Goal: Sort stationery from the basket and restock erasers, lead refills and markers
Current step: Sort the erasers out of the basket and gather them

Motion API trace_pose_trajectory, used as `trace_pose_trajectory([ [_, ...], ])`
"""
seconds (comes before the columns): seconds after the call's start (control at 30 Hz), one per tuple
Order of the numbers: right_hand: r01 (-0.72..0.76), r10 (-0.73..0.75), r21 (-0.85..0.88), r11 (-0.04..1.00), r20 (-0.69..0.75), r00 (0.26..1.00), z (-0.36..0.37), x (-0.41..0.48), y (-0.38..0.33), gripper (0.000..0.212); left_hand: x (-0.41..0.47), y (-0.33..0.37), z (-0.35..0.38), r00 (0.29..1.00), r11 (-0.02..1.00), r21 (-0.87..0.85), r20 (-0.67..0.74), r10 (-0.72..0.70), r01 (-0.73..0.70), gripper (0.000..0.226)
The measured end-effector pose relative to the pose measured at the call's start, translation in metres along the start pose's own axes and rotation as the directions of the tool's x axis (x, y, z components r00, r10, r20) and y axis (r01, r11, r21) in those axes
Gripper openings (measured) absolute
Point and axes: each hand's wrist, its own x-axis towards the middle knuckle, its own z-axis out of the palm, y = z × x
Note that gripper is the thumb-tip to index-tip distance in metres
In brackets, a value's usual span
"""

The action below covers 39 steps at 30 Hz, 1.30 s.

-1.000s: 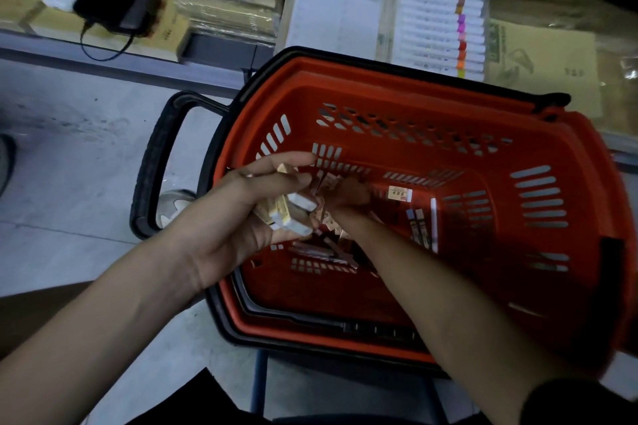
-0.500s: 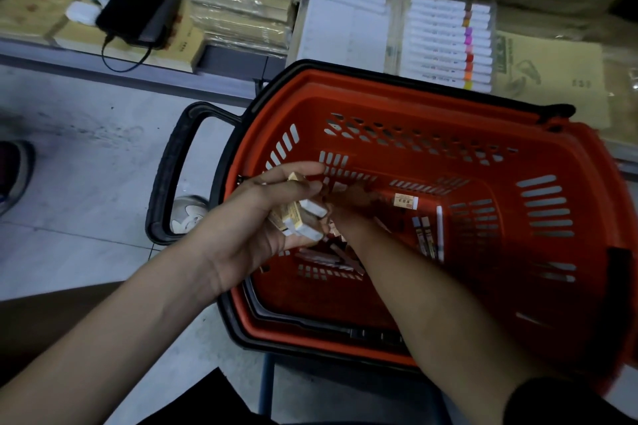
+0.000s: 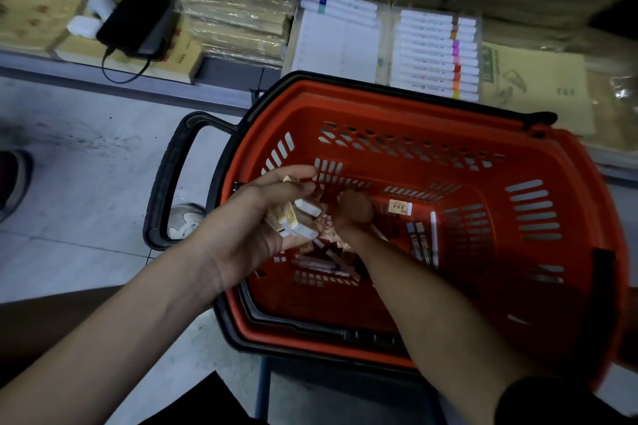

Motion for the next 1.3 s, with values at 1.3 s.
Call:
trace_pose_trajectory([
  [1.3, 0.755, -0.530, 0.361, 0.547, -0.550, 0.646, -0.390, -0.140, -0.092, 0.026, -0.047, 0.126, 0.126, 0.853, 0.856, -0.439, 0.302, 0.427, -0.273, 0.023],
])
